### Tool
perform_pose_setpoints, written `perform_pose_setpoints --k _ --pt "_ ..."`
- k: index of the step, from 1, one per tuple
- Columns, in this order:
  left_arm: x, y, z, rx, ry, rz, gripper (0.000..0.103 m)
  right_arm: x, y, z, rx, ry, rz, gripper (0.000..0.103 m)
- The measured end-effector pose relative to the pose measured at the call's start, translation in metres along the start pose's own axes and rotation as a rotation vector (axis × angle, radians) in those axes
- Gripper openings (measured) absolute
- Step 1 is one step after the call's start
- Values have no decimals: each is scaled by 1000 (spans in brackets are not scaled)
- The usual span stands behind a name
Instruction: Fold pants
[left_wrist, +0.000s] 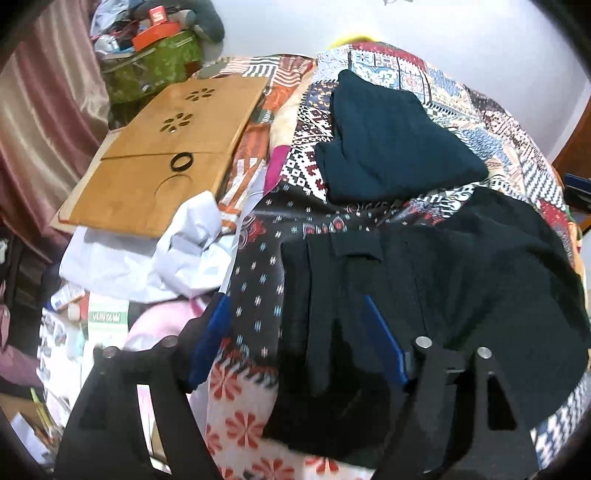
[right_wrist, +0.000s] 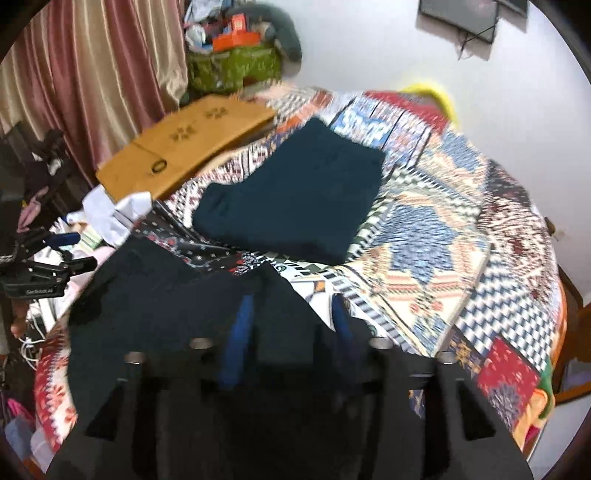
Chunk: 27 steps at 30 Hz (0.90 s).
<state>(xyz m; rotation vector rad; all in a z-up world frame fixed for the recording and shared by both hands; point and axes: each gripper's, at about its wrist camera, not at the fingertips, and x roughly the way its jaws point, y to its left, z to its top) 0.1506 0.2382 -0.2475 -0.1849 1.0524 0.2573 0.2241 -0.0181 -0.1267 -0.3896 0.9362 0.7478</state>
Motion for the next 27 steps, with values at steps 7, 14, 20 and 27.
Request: perform_pose_setpoints --k 7,14,20,27 --pt "-7 5 -42 -63 86 -39 79 -50 5 -50 20 -46 18 55" --pt "-10 3 -79 -159 139 -131 81 -55 26 -103 10 11 40 55" --pt "-25 -11 -94 -139 62 -83 81 -45 58 -132 -39 48 67 55" --pt "-35 -36 -102 175 2 84 81 -33 80 -127 -69 48 71 55"
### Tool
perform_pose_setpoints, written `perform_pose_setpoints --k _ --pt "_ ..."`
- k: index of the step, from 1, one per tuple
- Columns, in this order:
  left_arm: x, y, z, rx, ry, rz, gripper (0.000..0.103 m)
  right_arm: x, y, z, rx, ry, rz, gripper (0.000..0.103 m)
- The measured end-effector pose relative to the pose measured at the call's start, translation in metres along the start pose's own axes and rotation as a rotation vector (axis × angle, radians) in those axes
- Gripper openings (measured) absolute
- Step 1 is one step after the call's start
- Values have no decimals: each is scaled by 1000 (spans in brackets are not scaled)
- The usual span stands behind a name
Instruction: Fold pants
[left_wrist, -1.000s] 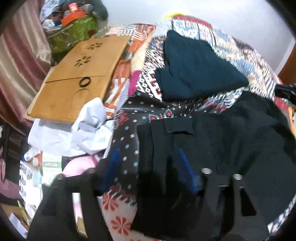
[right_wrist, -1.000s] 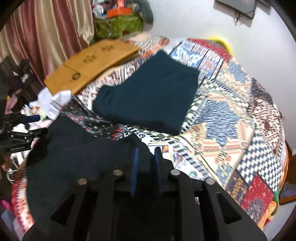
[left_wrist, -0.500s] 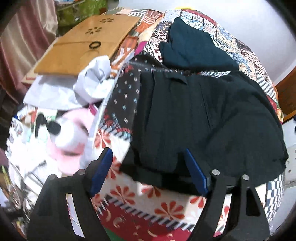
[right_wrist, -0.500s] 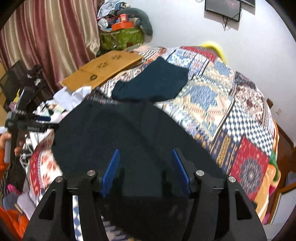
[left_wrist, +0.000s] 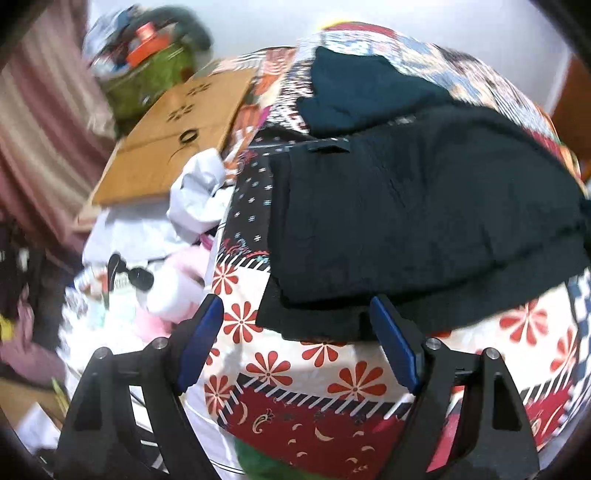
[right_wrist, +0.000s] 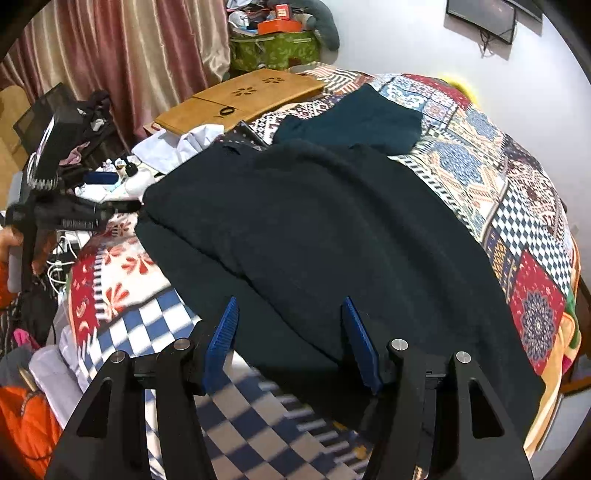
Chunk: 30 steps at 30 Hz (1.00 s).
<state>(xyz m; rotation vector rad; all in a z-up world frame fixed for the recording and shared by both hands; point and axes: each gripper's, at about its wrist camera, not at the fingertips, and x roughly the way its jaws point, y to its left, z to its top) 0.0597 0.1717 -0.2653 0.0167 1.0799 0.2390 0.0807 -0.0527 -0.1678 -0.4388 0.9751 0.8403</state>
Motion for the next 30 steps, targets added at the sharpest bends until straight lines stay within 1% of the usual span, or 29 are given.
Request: perform_pose_setpoints --k 3,4,6,10,13,14,15,16,17,19,20,21,23,25,27,30 --pt "8 -11 1 74 2 -13 81 5 9 8 -20 1 6 55" --pt "12 -17 2 114 -2 -12 81 9 13 11 -37 11 8 55" --pt "17 -24 4 151 -14 -7 82 16 19 15 -72 25 0 55" --pt "28 -25 14 154 1 -40 82 30 30 21 -138 45 -12 55" --pt "32 -26 20 181 -31 -25 81 33 32 25 -151 32 -4 54" --pt "31 -25 21 187 -47 -12 76 33 32 26 -150 25 0 51" --pt "31 -24 22 188 -52 -9 66 33 32 27 -144 16 12 41" --pt "30 -23 24 185 -50 -22 55 32 33 28 -135 13 32 33" --pt "28 -20 25 173 -53 -37 50 31 33 29 -127 9 49 30" --pt "21 -19 26 157 -78 -47 36 26 35 30 -109 -7 77 16" --pt "15 -19 27 153 -96 -42 32 24 35 32 -99 -15 88 14" --pt "9 -19 29 151 -111 -34 29 21 36 33 -88 -26 96 11" --pt "-3 -18 30 145 -143 -14 28 15 37 34 -72 -43 114 9" --pt "-12 -13 31 125 -157 -21 26 8 36 35 -51 -53 145 9" --pt "-18 -9 29 120 -159 -38 26 2 37 34 -33 -53 187 9" --pt "-17 -8 21 123 -133 -57 26 2 43 28 -41 -38 207 9"
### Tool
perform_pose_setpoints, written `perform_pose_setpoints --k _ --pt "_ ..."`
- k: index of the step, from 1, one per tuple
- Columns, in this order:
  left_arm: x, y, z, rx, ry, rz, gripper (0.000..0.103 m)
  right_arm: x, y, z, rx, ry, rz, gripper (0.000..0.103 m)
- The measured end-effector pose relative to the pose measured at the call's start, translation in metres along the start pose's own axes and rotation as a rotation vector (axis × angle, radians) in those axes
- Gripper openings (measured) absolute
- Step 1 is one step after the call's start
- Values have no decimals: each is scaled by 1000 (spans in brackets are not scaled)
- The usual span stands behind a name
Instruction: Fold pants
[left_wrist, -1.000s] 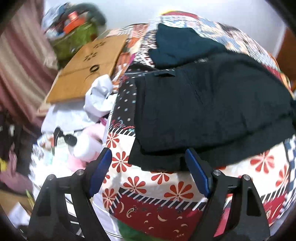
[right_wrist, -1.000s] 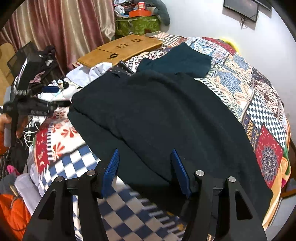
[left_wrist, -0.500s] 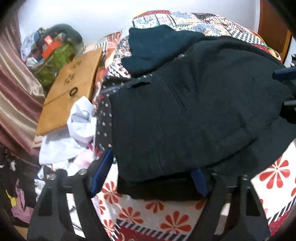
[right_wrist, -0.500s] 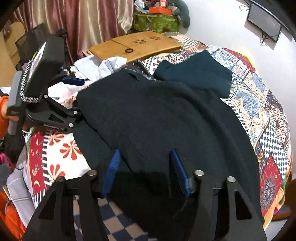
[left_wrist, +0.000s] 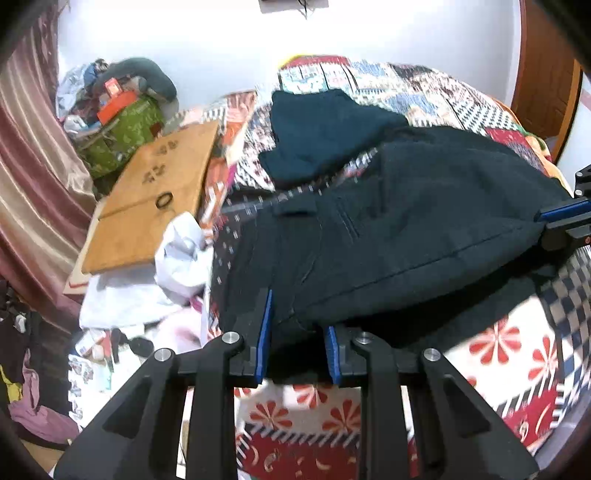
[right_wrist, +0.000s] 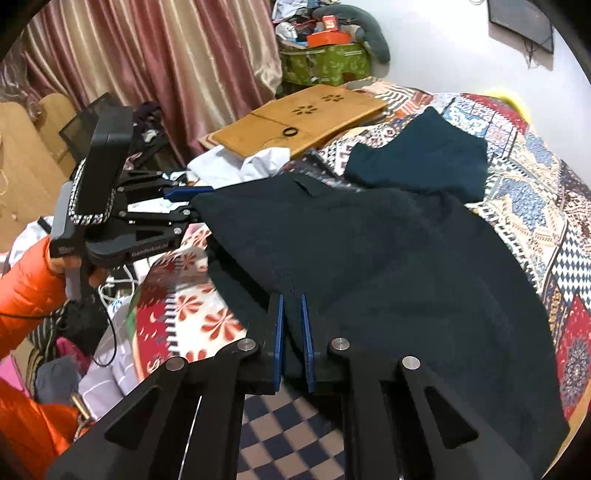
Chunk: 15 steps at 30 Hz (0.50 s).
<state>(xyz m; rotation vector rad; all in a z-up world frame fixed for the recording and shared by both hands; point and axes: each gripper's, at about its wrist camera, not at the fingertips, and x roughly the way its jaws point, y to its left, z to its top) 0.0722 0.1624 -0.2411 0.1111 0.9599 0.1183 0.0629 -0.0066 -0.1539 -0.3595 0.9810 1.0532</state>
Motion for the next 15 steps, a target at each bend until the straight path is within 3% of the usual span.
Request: perform_pose_setpoints --k 4,8,9,12,15 --pt "22 -6 -22 -17 98 -32 27 15 0 -10 24 41 8 10" --pt "26 -12 -33 -17 128 -44 27 15 -2 -14 60 43 10 16" --pt "21 -13 -32 -9 128 -41 29 12 -3 -14 68 45 16 22" --pt "6 -12 -25 9 117 -42 45 -2 -9 -14 98 13 4 43" --pt "-12 -9 -11 14 73 -39 60 -19 -21 -15 133 -39 -26 44"
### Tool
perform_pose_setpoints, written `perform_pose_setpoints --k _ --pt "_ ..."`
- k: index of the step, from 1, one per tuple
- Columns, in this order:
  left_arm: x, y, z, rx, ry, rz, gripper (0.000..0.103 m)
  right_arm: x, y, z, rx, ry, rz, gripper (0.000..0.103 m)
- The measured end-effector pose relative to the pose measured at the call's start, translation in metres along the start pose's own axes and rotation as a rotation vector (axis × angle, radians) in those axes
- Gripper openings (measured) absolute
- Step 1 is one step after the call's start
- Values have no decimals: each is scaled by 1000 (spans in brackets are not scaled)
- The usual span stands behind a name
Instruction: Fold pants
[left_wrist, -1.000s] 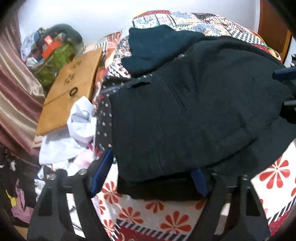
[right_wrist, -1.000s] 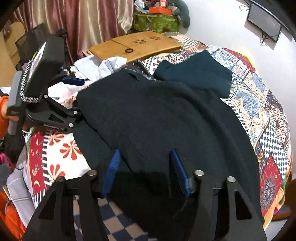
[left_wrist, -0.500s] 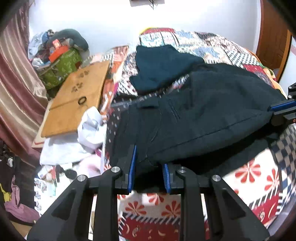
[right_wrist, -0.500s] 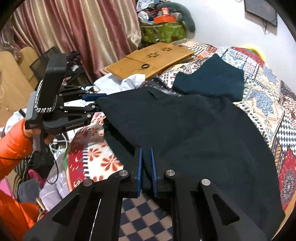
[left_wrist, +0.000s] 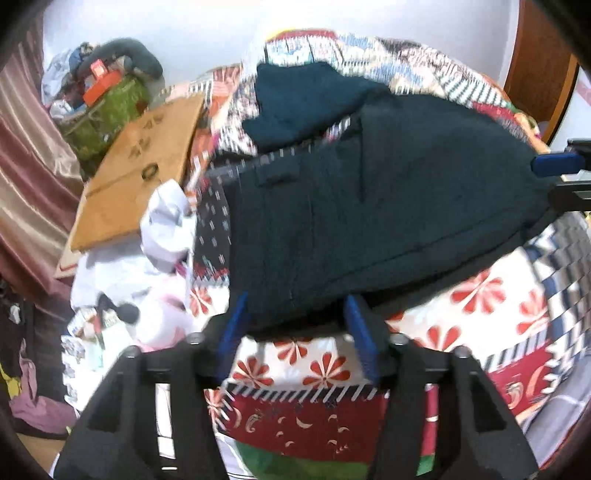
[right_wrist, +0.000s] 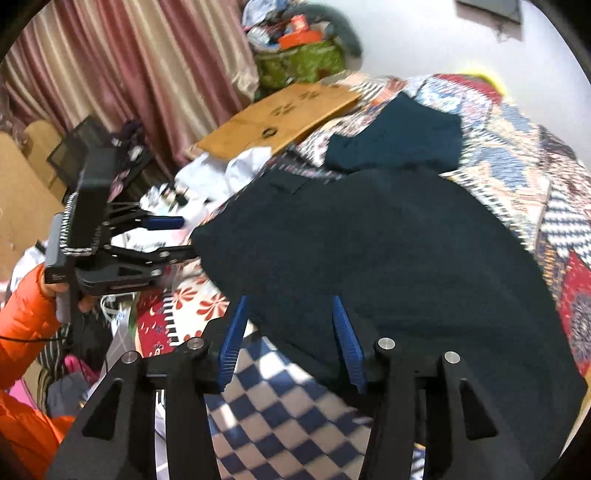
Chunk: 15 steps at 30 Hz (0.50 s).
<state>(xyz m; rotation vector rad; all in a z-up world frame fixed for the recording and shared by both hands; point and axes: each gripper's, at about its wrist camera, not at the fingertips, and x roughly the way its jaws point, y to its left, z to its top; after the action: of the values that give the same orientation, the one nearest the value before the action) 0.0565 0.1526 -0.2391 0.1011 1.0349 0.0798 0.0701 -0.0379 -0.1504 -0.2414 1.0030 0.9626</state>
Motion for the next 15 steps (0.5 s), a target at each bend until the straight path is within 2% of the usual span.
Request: perform_pose_setpoints --k 3,5,6,8,11,15 --pt "-22 6 22 -26 -73 -12 71 -17 -17 -1 50 -43 -31 45" --pt "-28 12 38 -60 -106 -31 76 -26 -29 0 76 -66 -66 50" --pt "-28 14 47 -74 -119 -34 79 -29 -36 1 91 -78 -87 54" --pt "-17 18 68 -100 -127 -19 82 -35 -50 1 126 -96 -127 56" --pt "17 21 86 -145 -73 -47 83 -34 -71 3 175 -96 -165 56" --pt "76 13 82 -195 74 -86 83 -20 -100 -7 253 -57 -211 56"
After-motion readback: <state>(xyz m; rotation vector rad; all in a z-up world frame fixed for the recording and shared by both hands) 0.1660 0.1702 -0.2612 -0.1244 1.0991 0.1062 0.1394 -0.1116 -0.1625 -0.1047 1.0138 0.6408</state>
